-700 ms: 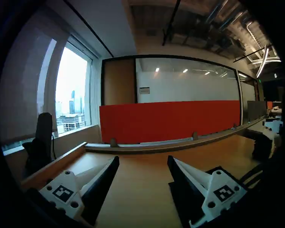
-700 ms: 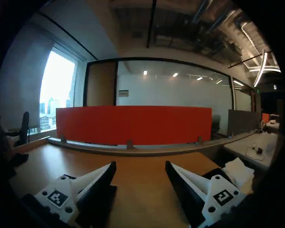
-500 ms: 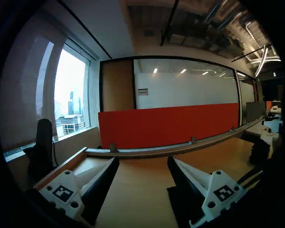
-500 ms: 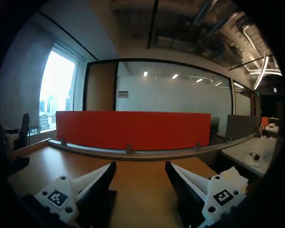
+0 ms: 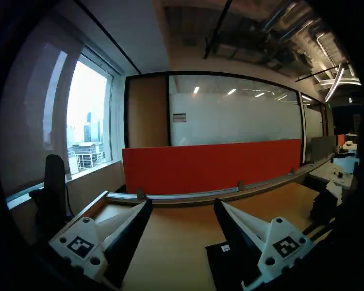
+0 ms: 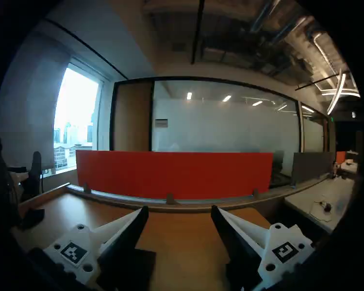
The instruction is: Fold towel
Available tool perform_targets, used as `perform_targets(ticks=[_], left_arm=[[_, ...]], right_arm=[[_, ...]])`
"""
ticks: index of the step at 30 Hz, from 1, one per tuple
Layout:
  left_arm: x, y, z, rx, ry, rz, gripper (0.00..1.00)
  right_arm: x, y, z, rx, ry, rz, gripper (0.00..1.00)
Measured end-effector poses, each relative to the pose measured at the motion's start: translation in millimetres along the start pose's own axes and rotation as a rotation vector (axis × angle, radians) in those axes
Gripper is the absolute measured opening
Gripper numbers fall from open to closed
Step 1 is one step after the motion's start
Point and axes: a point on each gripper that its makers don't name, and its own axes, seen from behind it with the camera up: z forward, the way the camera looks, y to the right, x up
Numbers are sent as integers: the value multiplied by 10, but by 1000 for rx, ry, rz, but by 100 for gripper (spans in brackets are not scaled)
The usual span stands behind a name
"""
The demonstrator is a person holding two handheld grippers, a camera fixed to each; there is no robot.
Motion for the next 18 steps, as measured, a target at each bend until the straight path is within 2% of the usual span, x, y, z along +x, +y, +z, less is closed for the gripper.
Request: perform_targets(ticks=[8, 18], left_arm=[[-113, 128, -39, -77, -68, 23, 94], [-345, 392, -110, -238, -169, 57, 94]], right_arm=[[-86, -205, 18, 101, -46, -57, 100], [-394, -521, -28, 272, -170, -151, 100]])
